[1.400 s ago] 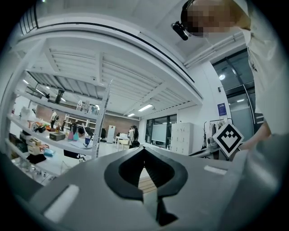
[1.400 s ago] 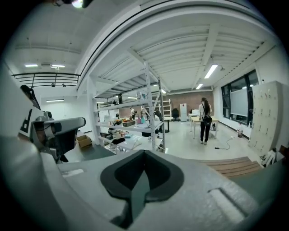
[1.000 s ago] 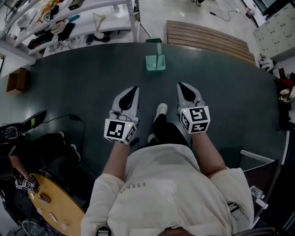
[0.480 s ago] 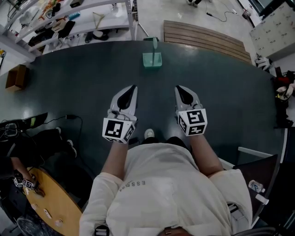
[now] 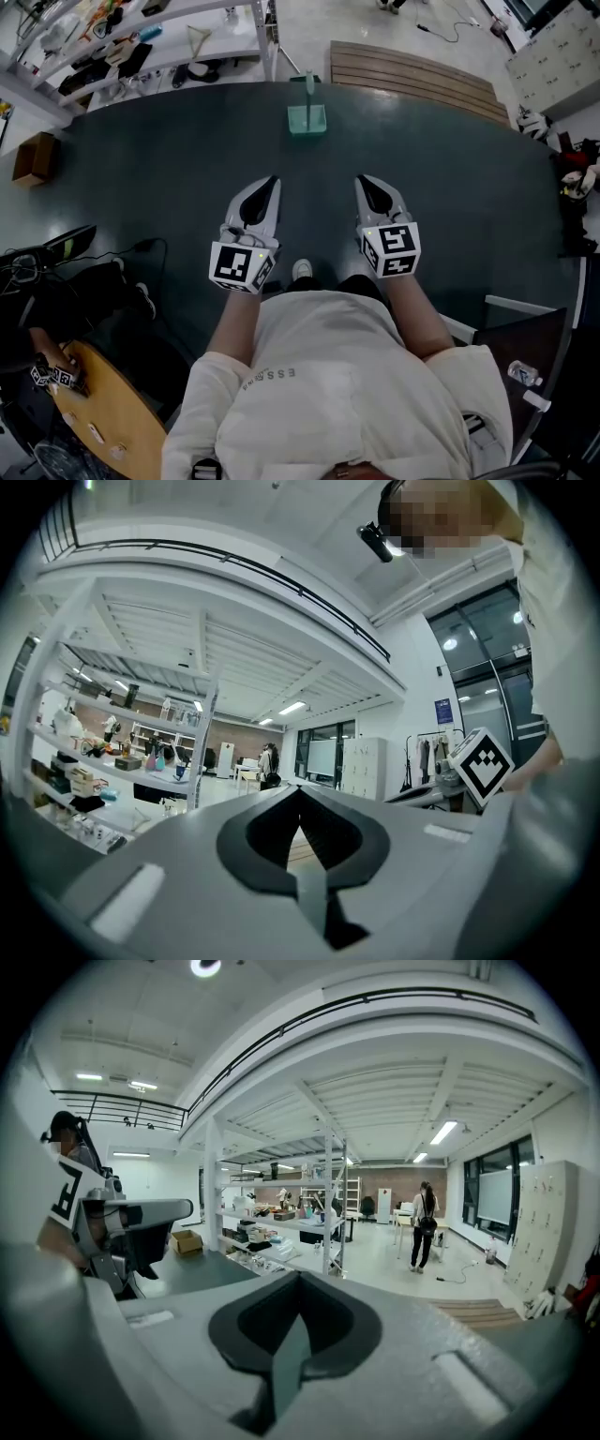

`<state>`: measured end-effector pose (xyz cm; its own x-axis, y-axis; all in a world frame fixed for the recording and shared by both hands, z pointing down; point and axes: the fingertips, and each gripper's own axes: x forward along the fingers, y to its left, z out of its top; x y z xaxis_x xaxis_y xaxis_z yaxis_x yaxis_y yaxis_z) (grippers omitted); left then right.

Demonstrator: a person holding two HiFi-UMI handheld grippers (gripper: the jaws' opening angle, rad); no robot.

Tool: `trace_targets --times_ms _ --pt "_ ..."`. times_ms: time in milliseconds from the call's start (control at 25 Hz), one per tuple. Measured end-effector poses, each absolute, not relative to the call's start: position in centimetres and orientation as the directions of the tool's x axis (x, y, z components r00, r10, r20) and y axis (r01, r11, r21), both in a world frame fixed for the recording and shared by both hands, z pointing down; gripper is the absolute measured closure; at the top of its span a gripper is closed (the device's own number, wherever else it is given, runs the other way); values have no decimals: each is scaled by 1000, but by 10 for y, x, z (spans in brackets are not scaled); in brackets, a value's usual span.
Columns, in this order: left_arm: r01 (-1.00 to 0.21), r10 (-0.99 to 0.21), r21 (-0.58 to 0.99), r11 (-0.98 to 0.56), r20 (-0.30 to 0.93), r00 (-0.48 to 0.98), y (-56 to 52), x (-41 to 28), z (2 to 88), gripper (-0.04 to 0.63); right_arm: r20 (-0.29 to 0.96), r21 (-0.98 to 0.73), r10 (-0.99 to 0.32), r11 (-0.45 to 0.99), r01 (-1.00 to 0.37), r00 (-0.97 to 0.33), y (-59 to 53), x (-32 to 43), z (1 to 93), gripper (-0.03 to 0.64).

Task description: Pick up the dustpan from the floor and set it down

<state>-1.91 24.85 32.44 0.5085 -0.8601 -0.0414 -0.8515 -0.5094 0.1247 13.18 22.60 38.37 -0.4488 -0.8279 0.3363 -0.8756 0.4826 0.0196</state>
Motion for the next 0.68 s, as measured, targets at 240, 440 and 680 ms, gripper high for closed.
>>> trace_targets --times_ms 240,440,680 --pt "-849 -856 110 -517 -47 515 249 -18 323 581 341 -19 -844 435 -900 -414 223 144 387 624" --pt "-855 -862 112 -506 -49 504 248 -22 318 581 344 -16 -842 437 -899 -415 223 143 386 624" --pt "-846 -853 113 -522 -55 519 242 -20 319 581 340 -22 -843 436 -900 -417 216 141 386 624"
